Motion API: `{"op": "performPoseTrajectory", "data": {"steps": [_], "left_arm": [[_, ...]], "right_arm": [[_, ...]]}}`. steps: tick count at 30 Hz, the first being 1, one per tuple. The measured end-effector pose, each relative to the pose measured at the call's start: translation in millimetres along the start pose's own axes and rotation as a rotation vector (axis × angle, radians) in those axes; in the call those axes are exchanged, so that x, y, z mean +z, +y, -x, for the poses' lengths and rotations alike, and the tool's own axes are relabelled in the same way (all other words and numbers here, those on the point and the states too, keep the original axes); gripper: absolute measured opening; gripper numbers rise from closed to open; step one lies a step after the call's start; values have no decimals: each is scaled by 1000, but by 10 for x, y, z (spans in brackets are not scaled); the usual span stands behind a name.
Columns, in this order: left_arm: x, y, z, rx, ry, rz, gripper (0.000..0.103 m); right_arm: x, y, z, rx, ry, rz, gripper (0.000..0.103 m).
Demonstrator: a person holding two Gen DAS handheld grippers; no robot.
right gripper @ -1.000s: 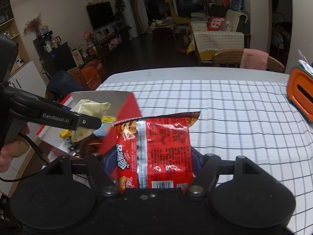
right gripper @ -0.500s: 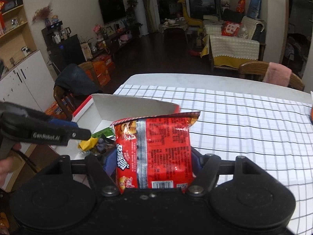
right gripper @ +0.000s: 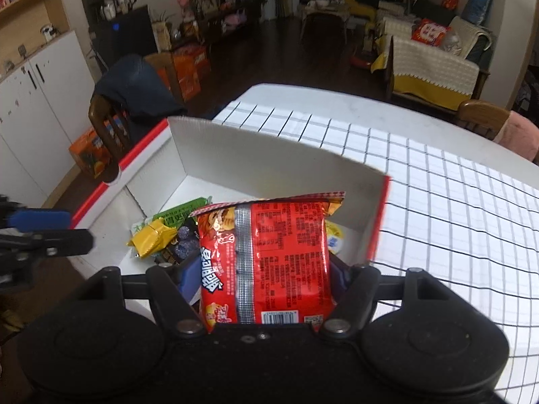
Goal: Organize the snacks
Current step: 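Carry the red wafer pack and beige pack with both grippers over the box, then open both grippers to drop the red wafer pack and beige pack into the box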
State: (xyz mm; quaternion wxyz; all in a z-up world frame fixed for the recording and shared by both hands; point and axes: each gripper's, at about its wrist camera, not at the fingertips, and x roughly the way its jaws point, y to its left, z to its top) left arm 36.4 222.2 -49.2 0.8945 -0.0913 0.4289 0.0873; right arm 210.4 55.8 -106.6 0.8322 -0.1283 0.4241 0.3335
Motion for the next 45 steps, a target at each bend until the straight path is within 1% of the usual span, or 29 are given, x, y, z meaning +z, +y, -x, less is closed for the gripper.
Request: {"op": "performPoseTrajectory", "data": {"steps": [3,7,11,13,19,25,28,31,35,38,41,45], "left_arm": [[-35,66,14,2,-1,15,35],[-66,118,29,0,0,28,35],[-97,139,54,-3,3,27,35],[-98,143,52,-5,5,24,35],[-96,110,79,-12,1,13,35],[-72,70,131,-27,-12,-4,36],[-46,42,161,-28,-22,-13,40],[-24,-2,206,-33,-34,-27,45],[3,-63,272,-25,-59,-47,57],[24,-97,324,-27,-75,-56,63],[35,-129,365,-30,-87,-66,69],[26,-194,441,-27,-101,-91,74]], "right_arm": [[8,62,-159,-7,33,13,70],[3,113,-303,-30,52,17,71],[-36,116,-374,-36,69,17,71],[-30,119,-388,-28,63,17,72],[-57,66,-261,-16,25,-29,75],[-106,-4,90,18,-45,-86,80],[-125,-30,299,38,-88,-109,81],[-150,-33,500,40,-134,-109,84],[-200,-55,697,69,-166,-144,86],[-251,-51,838,80,-194,-164,89],[-308,-30,962,86,-224,-177,92],[-369,-3,1067,105,-249,-201,94]]}}
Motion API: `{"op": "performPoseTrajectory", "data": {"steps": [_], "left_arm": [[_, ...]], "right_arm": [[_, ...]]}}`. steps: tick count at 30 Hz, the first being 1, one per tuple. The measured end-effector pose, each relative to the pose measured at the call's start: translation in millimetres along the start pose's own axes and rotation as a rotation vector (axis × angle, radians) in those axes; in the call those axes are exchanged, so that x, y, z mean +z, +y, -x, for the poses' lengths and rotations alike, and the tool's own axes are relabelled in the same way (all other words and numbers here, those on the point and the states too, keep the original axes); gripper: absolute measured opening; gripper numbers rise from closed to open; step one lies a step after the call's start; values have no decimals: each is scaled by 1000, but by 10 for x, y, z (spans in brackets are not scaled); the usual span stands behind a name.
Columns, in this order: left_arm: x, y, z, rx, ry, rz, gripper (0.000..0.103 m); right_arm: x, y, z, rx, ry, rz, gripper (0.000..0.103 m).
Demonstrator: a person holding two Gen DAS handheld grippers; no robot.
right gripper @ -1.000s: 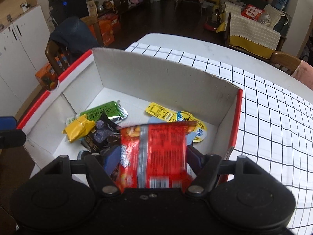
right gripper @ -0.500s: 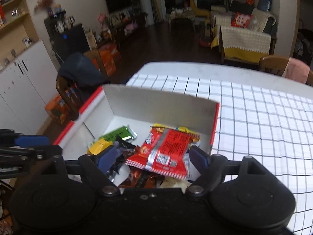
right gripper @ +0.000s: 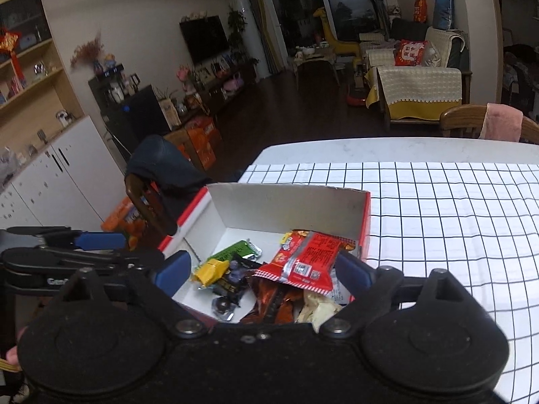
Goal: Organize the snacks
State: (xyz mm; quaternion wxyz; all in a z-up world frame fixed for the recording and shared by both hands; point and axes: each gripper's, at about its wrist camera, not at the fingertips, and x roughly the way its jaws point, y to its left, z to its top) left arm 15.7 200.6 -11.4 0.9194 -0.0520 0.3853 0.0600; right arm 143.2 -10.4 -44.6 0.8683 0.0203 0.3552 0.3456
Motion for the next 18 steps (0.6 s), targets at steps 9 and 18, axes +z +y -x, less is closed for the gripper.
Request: {"op": "performPoseTrajectory", "data": {"steps": [9,18], "left_arm": [[14,-81,166,-22,-40,-23,85],[8,-98,244,-47,-46,-17,89]], "right_arm": [[-148,85,230,-27,-56,-10,103],[-233,172,342,-67,-109,-14,103]]}}
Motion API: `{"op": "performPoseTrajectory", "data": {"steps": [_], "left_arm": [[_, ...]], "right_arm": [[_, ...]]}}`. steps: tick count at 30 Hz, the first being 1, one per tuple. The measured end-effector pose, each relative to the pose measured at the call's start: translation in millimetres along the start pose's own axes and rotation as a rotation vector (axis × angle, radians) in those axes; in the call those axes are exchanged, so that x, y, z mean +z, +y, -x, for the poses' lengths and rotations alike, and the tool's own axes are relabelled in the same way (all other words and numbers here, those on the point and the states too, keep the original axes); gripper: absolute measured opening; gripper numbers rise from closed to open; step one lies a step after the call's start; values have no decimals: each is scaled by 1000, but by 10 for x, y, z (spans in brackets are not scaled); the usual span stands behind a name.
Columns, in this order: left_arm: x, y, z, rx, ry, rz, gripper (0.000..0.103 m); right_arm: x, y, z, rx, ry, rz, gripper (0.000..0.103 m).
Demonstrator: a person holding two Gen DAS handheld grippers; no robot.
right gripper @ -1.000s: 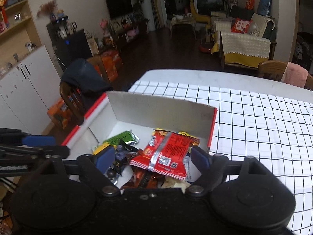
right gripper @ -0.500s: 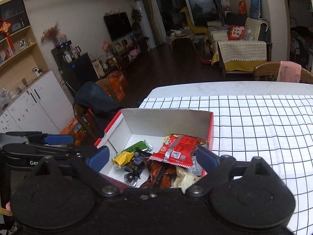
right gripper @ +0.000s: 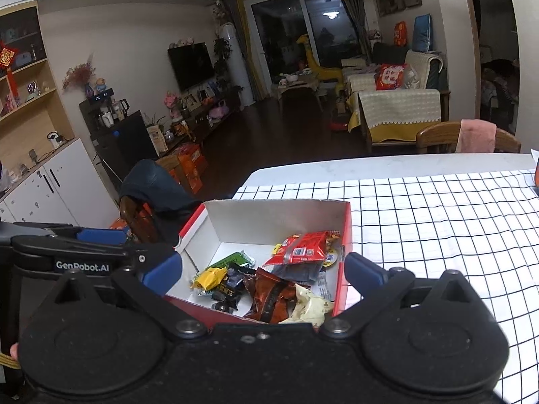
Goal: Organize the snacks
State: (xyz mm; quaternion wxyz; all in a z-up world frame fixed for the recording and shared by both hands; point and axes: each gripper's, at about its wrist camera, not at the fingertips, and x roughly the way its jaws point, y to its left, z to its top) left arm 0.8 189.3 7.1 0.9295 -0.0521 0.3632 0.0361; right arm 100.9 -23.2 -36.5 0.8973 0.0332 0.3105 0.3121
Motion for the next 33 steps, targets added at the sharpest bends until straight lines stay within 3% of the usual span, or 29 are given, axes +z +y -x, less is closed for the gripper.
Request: {"op": "performPoseTrajectory", "data": {"steps": [6,33], "left_arm": [[-10,4,57,-16,-20,15,101],[-87,-39,46,13,24,26,101]], "right_arm": [[-25,27,26,-34,-20,1,103],[-109,67,-6,-52,0,-19,103]]}}
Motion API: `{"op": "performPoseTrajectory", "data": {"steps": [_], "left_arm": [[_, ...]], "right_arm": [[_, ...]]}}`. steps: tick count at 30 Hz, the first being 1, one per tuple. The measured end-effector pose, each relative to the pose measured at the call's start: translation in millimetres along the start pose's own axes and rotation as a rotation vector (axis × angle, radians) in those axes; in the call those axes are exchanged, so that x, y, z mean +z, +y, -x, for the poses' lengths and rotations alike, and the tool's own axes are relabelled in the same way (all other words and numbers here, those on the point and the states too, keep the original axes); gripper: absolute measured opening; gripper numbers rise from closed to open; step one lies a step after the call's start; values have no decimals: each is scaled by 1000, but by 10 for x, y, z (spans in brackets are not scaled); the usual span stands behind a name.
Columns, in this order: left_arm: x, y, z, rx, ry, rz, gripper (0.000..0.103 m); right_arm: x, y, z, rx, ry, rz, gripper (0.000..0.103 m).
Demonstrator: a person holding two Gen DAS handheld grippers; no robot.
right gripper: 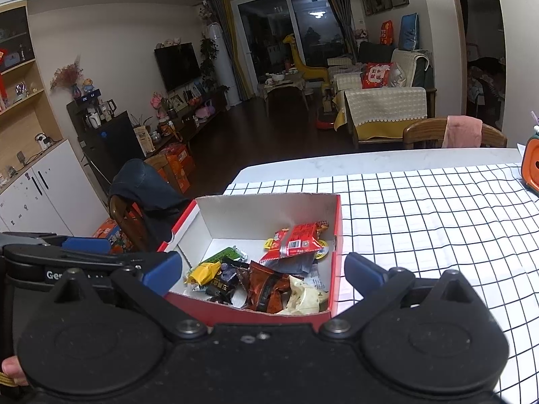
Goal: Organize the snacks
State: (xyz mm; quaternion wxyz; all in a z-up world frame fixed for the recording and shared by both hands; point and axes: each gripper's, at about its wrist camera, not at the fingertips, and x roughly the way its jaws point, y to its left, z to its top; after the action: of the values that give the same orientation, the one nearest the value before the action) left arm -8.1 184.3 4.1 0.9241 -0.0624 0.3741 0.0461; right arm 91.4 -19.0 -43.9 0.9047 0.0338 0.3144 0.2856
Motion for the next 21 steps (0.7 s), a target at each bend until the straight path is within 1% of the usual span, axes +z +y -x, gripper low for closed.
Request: {"op": "performPoseTrajectory", "data": {"steps": [8,13,16,21], "left_arm": [[1,0,22,-8,-11,-7,101],[-6,21,50,-20,-21,-4,101],[-8,41,61,-14,-22,4,101],[-12,53,74,-11,-26,13,101]], "right_arm": [[-12,26,6,-6,-5,4,103],[-3,-12,-15,-42,3,-27,103],[-9,-27,-21,-64,8,-37,103],[-19,-12,-21,-60,10,-34,103]]}}
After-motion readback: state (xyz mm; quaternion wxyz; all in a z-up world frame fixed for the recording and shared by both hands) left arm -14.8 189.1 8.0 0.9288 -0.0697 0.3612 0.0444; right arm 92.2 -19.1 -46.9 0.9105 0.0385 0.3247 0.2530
